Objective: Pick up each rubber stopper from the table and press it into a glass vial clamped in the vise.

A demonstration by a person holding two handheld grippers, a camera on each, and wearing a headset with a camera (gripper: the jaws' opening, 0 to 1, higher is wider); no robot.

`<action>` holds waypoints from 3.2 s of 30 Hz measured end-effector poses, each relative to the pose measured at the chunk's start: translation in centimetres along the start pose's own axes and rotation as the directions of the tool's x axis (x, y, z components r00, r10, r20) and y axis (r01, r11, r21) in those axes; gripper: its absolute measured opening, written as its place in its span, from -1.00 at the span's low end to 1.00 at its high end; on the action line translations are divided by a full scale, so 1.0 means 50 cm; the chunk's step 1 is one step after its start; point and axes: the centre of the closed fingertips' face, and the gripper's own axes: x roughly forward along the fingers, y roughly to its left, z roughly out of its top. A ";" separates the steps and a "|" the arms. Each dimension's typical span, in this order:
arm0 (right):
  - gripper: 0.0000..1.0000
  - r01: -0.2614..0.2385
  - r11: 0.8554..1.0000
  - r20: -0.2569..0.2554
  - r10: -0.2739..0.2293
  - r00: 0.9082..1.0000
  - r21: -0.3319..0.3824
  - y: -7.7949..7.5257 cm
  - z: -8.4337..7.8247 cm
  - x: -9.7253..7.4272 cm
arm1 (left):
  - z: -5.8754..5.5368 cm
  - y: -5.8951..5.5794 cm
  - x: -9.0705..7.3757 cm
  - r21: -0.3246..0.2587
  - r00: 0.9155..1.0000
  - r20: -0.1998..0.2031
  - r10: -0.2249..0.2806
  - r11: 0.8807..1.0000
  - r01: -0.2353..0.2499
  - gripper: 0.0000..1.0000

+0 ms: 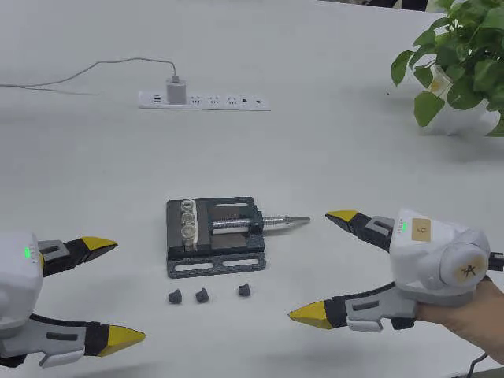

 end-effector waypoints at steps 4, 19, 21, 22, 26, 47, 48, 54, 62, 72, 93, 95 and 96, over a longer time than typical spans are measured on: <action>0.89 0.005 1.000 0.007 -0.005 1.000 0.006 0.000 0.001 -0.003 | -0.002 0.002 0.009 0.005 1.000 -0.011 0.001 1.000 -0.001 0.34; 0.86 0.011 1.000 0.002 -0.011 1.000 0.006 0.005 -0.002 -0.007 | -0.017 0.000 0.044 0.005 0.998 -0.056 -0.016 1.000 0.016 -0.04; 0.85 0.011 1.000 0.003 -0.011 1.000 0.008 0.005 -0.001 -0.007 | -0.018 -0.001 0.048 -0.004 0.998 -0.064 -0.017 1.000 0.017 -0.08; 0.85 0.012 1.000 0.004 -0.012 1.000 0.008 0.005 -0.001 -0.007 | -0.018 -0.003 0.051 -0.006 0.998 -0.066 -0.019 1.000 0.019 -0.11; 0.84 0.012 1.000 0.007 -0.012 1.000 0.009 0.006 0.001 -0.007 | -0.023 -0.008 0.062 -0.014 0.996 -0.079 -0.032 0.999 0.031 -0.26; 0.83 0.018 1.000 0.006 -0.019 1.000 0.026 0.004 -0.008 -0.007 | -0.054 -0.026 0.104 -0.035 0.989 -0.128 -0.076 0.997 0.072 -0.46; 0.83 0.019 1.000 0.004 -0.020 1.000 0.024 0.003 -0.008 -0.007 | -0.054 -0.027 0.105 -0.032 0.989 -0.129 -0.078 0.997 0.074 -0.47; 0.82 0.021 0.999 0.004 -0.021 1.000 0.029 0.002 -0.010 -0.006 | -0.055 -0.028 0.112 -0.023 0.987 -0.139 -0.078 0.997 0.076 -0.54; 0.81 0.022 0.999 0.005 -0.022 1.000 0.036 0.002 -0.010 -0.005 | -0.064 -0.024 0.123 -0.010 0.985 -0.156 -0.074 0.997 0.073 -0.67; 0.80 0.019 0.999 0.001 -0.019 1.000 0.042 0.005 -0.014 -0.002 | -0.066 -0.021 0.136 0.016 0.983 -0.165 -0.076 0.997 0.080 -0.80; 0.77 0.021 0.999 -0.003 -0.020 1.000 0.049 0.001 -0.015 -0.001 | -0.075 -0.015 0.147 0.030 0.979 -0.187 -0.083 0.995 0.090 -0.90; 0.77 0.022 0.999 -0.003 -0.022 1.000 0.049 0.001 -0.015 -0.001 | -0.077 -0.015 0.146 0.038 0.978 -0.194 -0.082 0.995 0.091 -0.91; 0.77 0.023 0.999 -0.003 -0.023 1.000 0.049 0.000 -0.016 -0.001 | -0.077 -0.014 0.147 0.040 0.978 -0.192 -0.082 0.995 0.091 -0.91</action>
